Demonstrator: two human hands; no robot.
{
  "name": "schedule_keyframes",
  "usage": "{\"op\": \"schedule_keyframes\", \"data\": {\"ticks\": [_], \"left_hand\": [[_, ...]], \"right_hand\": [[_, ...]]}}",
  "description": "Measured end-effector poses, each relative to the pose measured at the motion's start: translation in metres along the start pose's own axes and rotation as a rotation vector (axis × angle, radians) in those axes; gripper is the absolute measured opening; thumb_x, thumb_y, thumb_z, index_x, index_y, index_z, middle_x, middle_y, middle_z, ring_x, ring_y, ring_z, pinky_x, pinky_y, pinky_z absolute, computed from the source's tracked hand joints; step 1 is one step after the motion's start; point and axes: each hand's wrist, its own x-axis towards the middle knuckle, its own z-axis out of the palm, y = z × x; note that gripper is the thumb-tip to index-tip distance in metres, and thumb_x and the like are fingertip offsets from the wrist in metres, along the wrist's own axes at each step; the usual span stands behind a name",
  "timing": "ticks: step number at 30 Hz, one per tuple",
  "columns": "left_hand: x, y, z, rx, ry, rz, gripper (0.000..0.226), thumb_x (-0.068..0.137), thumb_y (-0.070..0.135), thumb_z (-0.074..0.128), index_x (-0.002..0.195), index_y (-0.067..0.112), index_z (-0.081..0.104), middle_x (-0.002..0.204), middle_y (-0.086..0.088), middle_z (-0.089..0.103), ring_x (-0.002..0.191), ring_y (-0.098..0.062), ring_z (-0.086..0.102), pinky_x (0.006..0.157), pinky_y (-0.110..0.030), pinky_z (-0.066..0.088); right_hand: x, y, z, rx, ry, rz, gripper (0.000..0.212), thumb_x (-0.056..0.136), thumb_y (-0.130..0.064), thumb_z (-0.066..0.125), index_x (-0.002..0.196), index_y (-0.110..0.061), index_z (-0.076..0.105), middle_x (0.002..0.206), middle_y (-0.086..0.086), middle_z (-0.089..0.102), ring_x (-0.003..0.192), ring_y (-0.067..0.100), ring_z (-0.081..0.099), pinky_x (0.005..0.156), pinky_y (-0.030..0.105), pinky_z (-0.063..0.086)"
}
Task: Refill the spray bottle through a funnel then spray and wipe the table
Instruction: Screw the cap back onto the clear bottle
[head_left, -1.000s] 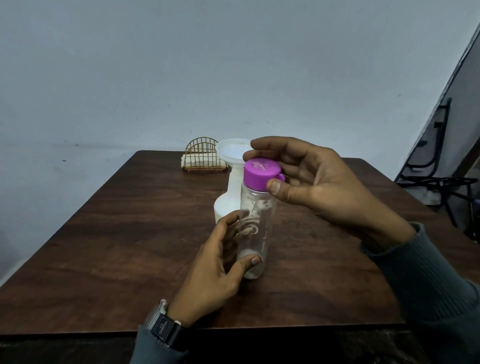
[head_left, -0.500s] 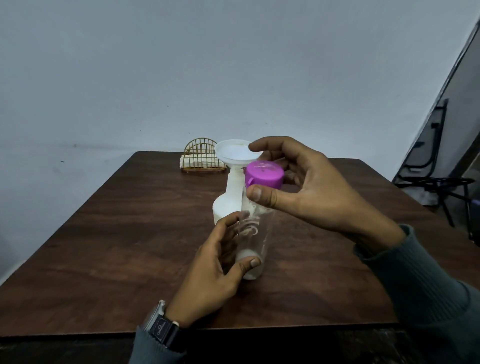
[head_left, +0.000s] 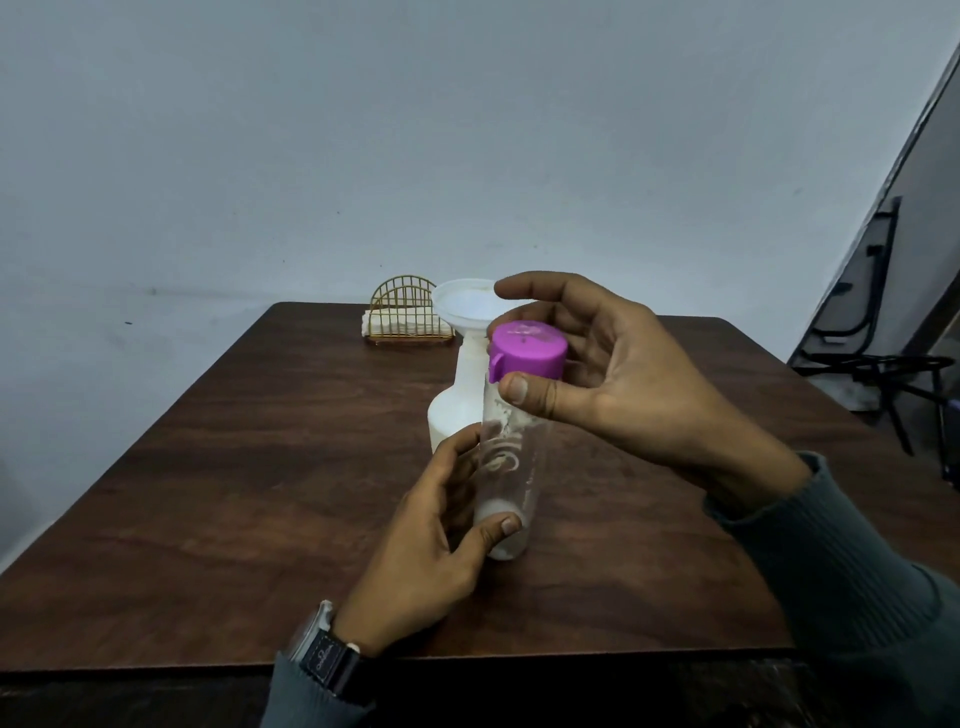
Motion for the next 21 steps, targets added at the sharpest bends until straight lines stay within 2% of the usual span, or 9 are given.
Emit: {"op": "schedule_keyframes", "data": {"ticks": [4,7,10,15,18,21], "left_hand": [[-0.001,0.002,0.001,-0.032,-0.034,-0.02,0.069,0.095,-0.008,0.066,0.149,0.028,0.041,0.146,0.018,0.06,0.138,-0.007,0.056,0.11,-0.024,0.048],[-0.001,0.003,0.002,-0.033,-0.04,-0.023,0.068,0.094,-0.009,0.066,0.146,0.028,0.043,0.145,0.02,0.061,0.137,-0.006,0.058,0.107,-0.021,0.049],[-0.001,0.002,0.002,-0.049,-0.021,-0.03,0.07,0.091,-0.008,0.071,0.149,0.022,0.044,0.144,0.013,0.064,0.136,-0.009,0.059,0.11,-0.025,0.049],[-0.002,0.006,0.002,-0.052,0.046,-0.03,0.077,0.08,0.002,0.086,0.143,0.028,0.051,0.137,0.009,0.069,0.13,-0.012,0.065,0.106,-0.03,0.054],[-0.003,0.011,0.003,0.001,0.084,-0.013,0.086,0.076,0.002,0.089,0.142,0.038,0.047,0.128,0.014,0.074,0.123,-0.008,0.069,0.099,-0.023,0.056],[-0.005,0.017,0.003,0.077,0.13,0.026,0.09,0.069,0.005,0.095,0.138,0.038,0.048,0.118,0.019,0.077,0.117,-0.001,0.071,0.092,-0.015,0.056]], "right_hand": [[0.001,0.0,-0.001,0.122,-0.089,0.014,0.055,0.097,-0.009,0.068,0.149,-0.014,0.051,0.14,0.007,0.067,0.128,0.017,0.066,0.107,0.03,0.053],[0.0,0.001,0.0,0.093,-0.04,0.017,0.046,0.096,-0.007,0.07,0.139,-0.02,0.059,0.133,0.006,0.072,0.123,0.015,0.068,0.104,0.027,0.054],[0.0,0.0,0.002,0.016,0.043,-0.001,0.045,0.088,-0.005,0.079,0.126,-0.025,0.065,0.121,0.002,0.075,0.113,0.011,0.072,0.098,0.024,0.056],[0.003,-0.005,0.007,-0.02,0.013,0.009,0.043,0.09,-0.005,0.078,0.123,-0.03,0.067,0.124,0.0,0.075,0.116,0.01,0.071,0.102,0.026,0.056],[0.002,-0.006,0.008,0.0,0.031,0.024,0.039,0.089,-0.006,0.08,0.118,-0.031,0.069,0.121,-0.001,0.077,0.115,0.012,0.072,0.103,0.032,0.057],[0.0,-0.004,0.011,0.026,0.091,0.026,0.036,0.083,-0.008,0.085,0.109,-0.03,0.073,0.115,0.002,0.079,0.111,0.017,0.074,0.101,0.036,0.06]]}}
